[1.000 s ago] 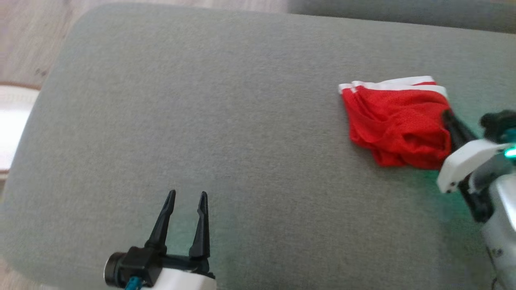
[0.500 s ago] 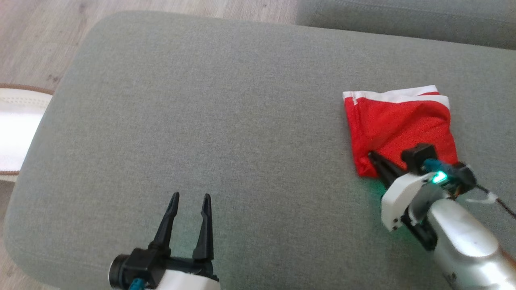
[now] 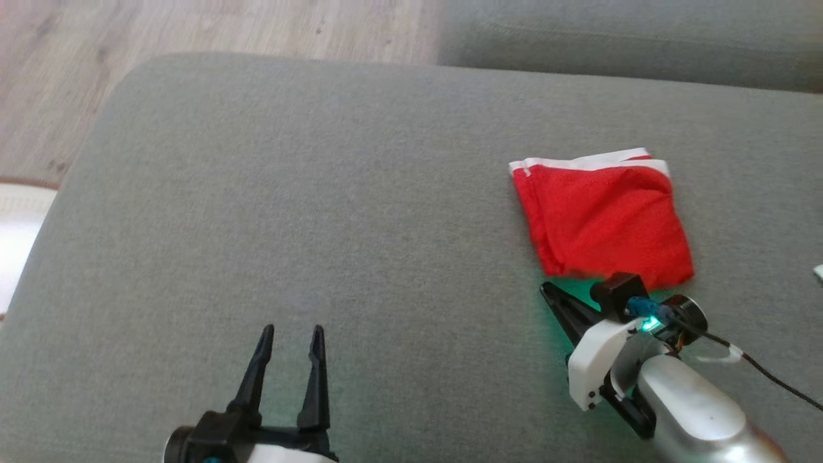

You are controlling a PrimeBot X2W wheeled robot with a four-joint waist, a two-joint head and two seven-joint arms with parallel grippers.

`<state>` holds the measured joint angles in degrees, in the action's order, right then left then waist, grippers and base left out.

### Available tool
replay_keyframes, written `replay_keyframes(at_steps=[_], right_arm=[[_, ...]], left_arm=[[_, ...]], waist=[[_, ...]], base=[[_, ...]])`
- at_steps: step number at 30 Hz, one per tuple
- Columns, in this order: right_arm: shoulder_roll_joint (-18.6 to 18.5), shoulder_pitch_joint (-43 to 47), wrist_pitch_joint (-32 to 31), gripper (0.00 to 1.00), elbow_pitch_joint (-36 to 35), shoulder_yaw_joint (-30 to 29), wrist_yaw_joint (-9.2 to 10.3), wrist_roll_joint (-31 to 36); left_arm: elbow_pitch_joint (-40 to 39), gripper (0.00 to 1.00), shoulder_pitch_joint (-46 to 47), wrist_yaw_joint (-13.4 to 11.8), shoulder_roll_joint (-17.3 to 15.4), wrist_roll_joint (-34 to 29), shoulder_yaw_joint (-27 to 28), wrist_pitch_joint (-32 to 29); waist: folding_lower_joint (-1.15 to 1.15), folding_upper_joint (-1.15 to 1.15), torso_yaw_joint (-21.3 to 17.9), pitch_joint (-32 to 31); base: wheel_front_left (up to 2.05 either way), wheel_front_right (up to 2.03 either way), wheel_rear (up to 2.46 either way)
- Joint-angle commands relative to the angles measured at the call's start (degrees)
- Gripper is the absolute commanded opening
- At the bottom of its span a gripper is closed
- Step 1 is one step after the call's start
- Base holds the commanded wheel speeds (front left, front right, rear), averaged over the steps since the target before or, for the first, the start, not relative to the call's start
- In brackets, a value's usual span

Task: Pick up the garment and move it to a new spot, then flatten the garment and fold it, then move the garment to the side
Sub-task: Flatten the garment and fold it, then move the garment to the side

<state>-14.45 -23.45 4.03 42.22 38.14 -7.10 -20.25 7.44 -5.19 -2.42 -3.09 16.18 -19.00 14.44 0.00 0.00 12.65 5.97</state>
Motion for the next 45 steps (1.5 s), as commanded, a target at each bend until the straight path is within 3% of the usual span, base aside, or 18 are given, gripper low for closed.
replay_keyframes(at_steps=[1,2,4,5,6,14,15,23,32,45], right_arm=[[0.7,0.0,2.3,0.0,-1.4,0.0,-0.39,-0.8],[0.9,0.2,3.3,0.02,-1.6,-0.5,-0.39,-1.1],[0.8,0.8,5.4,0.59,-2.3,-1.8,-0.39,-1.1],[0.7,1.3,6.4,0.94,-2.8,-2.8,-0.39,-1.2],[0.4,1.8,7.3,1.0,-3.3,-4.1,-0.39,-1.2],[-1.0,8.6,10.4,1.0,-9.1,-15.7,-0.39,0.8],[-1.1,11.0,10.7,1.0,-12.0,-19.6,-0.39,1.9],[0.9,21.6,11.0,1.0,-22.9,-31.2,-0.39,6.4],[3.9,27.9,11.0,1.0,-25.1,-35.5,-0.39,7.8],[4.9,27.9,11.0,1.0,-22.7,-35.2,-0.39,7.6]], left_arm=[[-0.8,1.0,0.4,0.4,0.2,-0.6,2.5,0.6],[-0.4,1.0,0.3,0.6,0.2,-0.8,3.0,0.6],[0.7,1.0,0.0,1.1,0.1,-1.3,3.8,0.6],[1.3,1.0,-0.1,1.4,0.0,-1.6,4.1,0.6],[1.9,1.0,-0.2,1.7,-0.1,-1.8,4.5,0.6],[4.8,1.0,-1.3,2.9,-0.5,-2.5,6.9,0.6],[5.2,1.0,-1.5,3.1,-0.5,-2.7,7.6,0.6],[7.3,1.0,-1.1,3.4,-0.4,-3.4,10.4,0.6],[8.0,1.0,-1.2,4.2,-0.6,-4.3,13.8,0.6],[8.1,1.0,-1.4,5.3,-0.2,-5.5,15.2,0.6]], waist=[[0.0,0.0,-1.6,-1.7],[0.0,0.0,-2.1,-2.4],[0.0,0.0,-3.0,-3.6],[0.0,0.0,-3.4,-4.1],[0.0,0.0,-3.7,-4.6],[0.0,0.0,-5.8,-7.5],[0.0,0.0,-6.4,-7.7],[0.0,0.0,-7.9,-8.2],[0.0,0.0,-8.2,-8.7],[0.0,0.0,-7.4,-8.3]], base=[[0.0,0.0,0.0],[0.0,0.0,0.0],[0.0,0.0,0.0],[0.0,0.0,0.0],[0.0,0.0,0.0],[0.0,0.0,0.0],[0.0,0.0,0.0],[0.0,0.0,0.0],[0.0,0.0,0.0],[0.0,0.0,0.0]])
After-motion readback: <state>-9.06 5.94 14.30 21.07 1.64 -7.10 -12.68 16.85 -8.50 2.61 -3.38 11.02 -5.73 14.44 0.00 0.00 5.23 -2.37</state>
